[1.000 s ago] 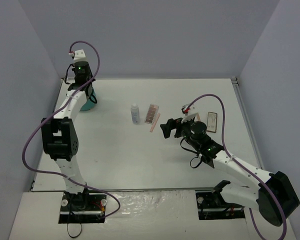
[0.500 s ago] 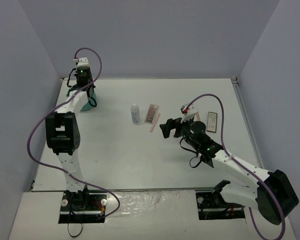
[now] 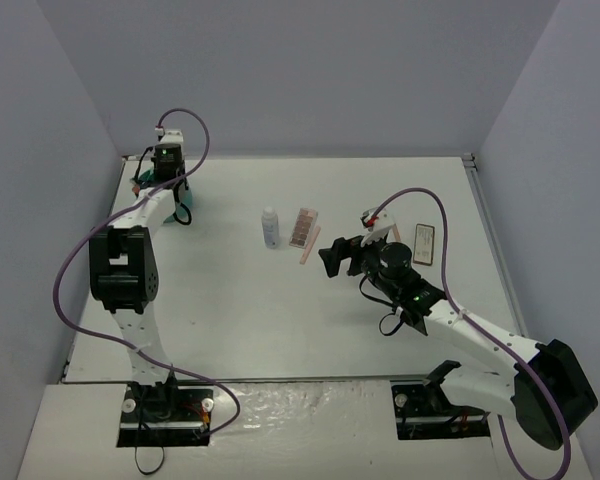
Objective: Organize the makeup
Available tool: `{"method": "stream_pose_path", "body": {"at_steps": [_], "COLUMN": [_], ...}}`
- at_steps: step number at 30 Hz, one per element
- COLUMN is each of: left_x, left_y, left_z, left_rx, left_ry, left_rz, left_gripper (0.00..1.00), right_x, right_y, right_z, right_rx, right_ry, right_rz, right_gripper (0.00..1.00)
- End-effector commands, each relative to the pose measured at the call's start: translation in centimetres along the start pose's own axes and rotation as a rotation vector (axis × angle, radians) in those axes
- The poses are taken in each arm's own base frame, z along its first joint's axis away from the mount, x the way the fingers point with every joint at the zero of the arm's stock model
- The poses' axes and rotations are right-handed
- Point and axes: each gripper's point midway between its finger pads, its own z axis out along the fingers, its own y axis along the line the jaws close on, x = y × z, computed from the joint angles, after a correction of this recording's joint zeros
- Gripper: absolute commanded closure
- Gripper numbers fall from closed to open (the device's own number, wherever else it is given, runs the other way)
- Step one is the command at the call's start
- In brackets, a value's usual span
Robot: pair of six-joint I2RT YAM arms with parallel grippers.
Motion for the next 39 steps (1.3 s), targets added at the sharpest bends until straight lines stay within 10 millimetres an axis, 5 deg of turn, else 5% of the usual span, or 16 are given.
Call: {"method": "stream_pose_path", "body": {"at_steps": [1, 8, 15, 22, 33, 39], "left_x": [-6.0, -6.3, -6.3, -7.3, -13.2, -12.7], "left_y": [2.4, 2.8, 2.9, 3.2, 3.2, 2.2], "left_z": [-3.3, -3.9, -4.4, -5.7, -14.0, -20.0], "left_rx": [-0.036, -0.045, -0.043, -0.039, 0.103, 0.241], "left_ry": [-0.147, -0.157, -0.164, -0.189, -0.301, -0.221], "left_rz": [0.008, 0.013, 0.013, -0.017, -0.259, -0.374], "left_gripper": [1.0, 0.89, 0.56, 0.44, 0.21, 0.1], "right_x": [-3.5, -3.5, -3.5, -3.6, -1.4, 1.1], "right_y": [1.3, 1.4, 1.4, 1.0, -8.6, -14.1], "right_z": [-0.1, -0.1, -0.1, -0.1, -0.5, -0.5], "right_rx": [-0.052, -0.055, -0.057, -0.027, 0.422, 0.535], "right_ry": [-0.119, -0.117, -0.114, -0.109, 0.046, 0.174], "right_rz": [0.002, 0.004, 0.002, 0.013, 0.114, 0.194], "right_gripper": [0.0, 0.0, 0.0, 0.0, 0.0, 0.02]}}
